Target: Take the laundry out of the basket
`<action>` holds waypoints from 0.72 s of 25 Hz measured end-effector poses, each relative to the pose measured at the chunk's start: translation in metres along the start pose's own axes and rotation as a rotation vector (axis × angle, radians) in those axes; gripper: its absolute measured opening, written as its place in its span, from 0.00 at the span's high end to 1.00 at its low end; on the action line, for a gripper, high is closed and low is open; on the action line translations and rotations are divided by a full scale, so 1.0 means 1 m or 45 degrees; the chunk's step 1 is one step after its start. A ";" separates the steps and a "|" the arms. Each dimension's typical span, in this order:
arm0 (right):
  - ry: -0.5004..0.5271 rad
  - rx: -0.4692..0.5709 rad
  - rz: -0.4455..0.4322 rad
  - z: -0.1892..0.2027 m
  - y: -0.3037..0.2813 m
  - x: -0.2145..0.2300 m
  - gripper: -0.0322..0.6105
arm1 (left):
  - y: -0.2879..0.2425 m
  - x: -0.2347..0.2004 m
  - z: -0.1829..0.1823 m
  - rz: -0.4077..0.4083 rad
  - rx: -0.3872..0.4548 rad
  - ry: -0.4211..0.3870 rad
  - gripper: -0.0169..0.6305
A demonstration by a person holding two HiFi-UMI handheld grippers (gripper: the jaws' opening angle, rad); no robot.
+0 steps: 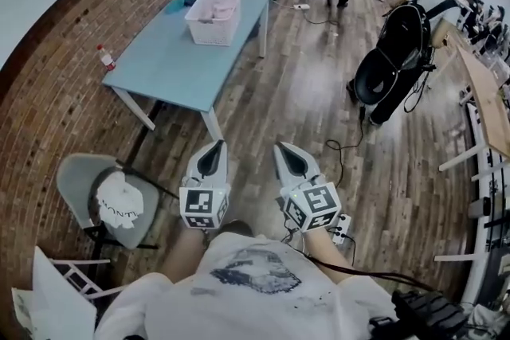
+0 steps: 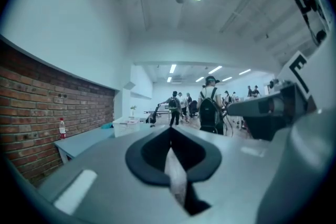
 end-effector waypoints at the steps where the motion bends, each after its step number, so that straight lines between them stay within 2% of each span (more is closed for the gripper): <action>1: -0.006 -0.008 -0.002 0.001 -0.004 0.002 0.95 | -0.002 -0.002 0.002 -0.003 -0.004 0.003 0.99; 10: -0.022 -0.064 -0.005 0.004 -0.070 0.042 0.95 | -0.067 -0.033 0.022 -0.026 -0.004 0.035 0.99; 18: -0.043 -0.115 0.014 -0.013 -0.190 0.098 0.95 | -0.177 -0.097 0.041 -0.018 -0.015 0.054 0.99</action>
Point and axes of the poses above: the fingertips, and each gripper's own axes: y backward along the fingers, x to its right, z out of its underside, the point moved 10 cm from there along y, backward along the fingers, and after that the axes turned 14 degrees about -y, right-handed, at the moved point
